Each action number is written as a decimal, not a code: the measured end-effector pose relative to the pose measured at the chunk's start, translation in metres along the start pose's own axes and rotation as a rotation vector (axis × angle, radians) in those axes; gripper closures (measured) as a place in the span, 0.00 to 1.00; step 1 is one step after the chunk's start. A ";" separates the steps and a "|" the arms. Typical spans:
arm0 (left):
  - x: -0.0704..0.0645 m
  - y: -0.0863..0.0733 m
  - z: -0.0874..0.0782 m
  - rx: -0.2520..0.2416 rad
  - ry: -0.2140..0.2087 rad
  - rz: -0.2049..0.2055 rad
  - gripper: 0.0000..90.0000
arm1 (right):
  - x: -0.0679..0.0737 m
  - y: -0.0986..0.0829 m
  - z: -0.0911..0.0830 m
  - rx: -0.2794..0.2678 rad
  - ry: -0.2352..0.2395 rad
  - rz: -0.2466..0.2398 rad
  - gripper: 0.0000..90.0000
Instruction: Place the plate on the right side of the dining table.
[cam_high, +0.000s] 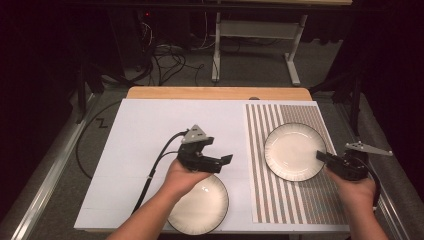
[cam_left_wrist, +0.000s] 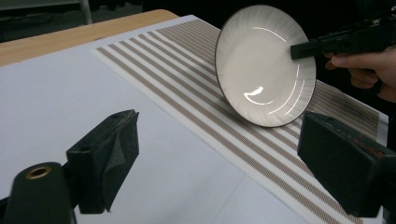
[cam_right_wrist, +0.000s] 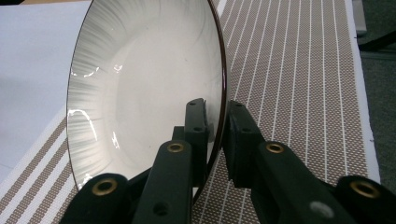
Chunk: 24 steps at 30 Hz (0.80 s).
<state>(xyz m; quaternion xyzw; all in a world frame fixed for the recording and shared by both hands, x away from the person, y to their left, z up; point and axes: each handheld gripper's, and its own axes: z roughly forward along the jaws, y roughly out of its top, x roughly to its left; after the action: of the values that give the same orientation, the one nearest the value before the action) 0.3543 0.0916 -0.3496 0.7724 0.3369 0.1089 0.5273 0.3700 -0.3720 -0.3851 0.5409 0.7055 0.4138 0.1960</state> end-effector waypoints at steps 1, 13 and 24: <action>0.002 -0.004 -0.007 -0.007 0.013 0.001 0.11 | -0.001 0.000 0.001 0.003 -0.003 0.004 0.91; 0.031 -0.052 -0.087 -0.057 0.139 0.005 0.01 | -0.007 -0.001 0.012 0.034 -0.034 0.053 0.89; 0.064 -0.091 -0.135 -0.129 0.214 -0.089 0.01 | -0.009 -0.003 0.018 0.045 -0.071 0.088 0.87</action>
<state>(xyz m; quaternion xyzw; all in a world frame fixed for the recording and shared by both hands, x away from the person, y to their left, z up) 0.2944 0.2521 -0.3856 0.7052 0.4172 0.1888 0.5413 0.3842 -0.3734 -0.3991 0.5900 0.6828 0.3866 0.1902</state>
